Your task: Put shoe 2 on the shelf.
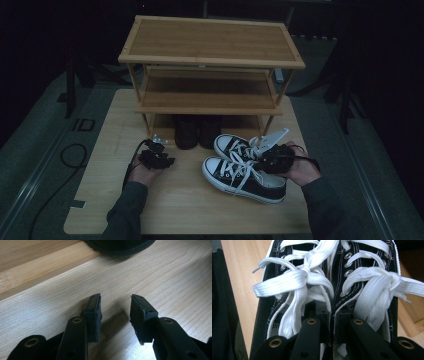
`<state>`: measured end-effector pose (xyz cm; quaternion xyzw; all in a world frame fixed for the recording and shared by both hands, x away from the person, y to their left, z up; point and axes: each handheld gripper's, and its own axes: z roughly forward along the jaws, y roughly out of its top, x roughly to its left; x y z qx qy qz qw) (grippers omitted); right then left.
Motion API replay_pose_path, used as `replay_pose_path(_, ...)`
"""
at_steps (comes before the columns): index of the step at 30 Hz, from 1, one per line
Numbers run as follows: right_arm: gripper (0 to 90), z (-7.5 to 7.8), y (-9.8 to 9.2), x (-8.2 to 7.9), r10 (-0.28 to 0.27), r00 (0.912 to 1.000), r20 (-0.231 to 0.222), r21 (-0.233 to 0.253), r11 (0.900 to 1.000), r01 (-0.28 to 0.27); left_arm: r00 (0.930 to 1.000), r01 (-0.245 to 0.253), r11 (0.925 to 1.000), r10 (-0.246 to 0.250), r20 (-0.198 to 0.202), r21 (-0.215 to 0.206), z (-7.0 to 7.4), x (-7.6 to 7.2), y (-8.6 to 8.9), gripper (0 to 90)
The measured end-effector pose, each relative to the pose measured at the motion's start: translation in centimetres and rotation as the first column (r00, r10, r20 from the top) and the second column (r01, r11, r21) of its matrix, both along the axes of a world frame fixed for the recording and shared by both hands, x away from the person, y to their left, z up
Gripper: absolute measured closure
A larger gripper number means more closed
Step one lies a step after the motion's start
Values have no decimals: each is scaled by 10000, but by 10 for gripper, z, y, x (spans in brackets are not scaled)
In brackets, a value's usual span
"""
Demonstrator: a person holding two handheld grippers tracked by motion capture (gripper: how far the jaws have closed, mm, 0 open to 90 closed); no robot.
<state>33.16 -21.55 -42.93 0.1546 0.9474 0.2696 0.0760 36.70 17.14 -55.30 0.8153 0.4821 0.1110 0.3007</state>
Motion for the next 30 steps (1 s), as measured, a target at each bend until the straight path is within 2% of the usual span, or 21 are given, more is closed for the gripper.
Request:
replay_pose_path(5, 850, 7, 3, 3, 210, 9998, -6, 105, 9997, -210, 10000, -11, 10000, 11, 21, -20, 0, 0, 0, 610)
replay_pose_path(10, 850, 21, 11, 7, 667, 9977, 108, 54, 9978, -667, 10000, -17, 10000, 17, 20, -33, 0, 0, 0, 610)
replay_pose_path(17, 850, 36, 18, 11, 976, 9949, 249, 55, 9952, -977, 10000, 7, 10000, -6, 8, -62, 0, -1, 1, 610)
replay_pose_path(23, 850, 46, 25, 12, 1401, 9894, 394, -27, 9901, -1401, 10000, 3, 10000, -3, -2, -62, 0, -1, 1, 610)
replay_pose_path(30, 850, 57, 30, 14, 1708, 9842, 460, 138, 9851, -1716, 10000, 2, 10000, -2, -20, -60, 0, 0, 1, 610)
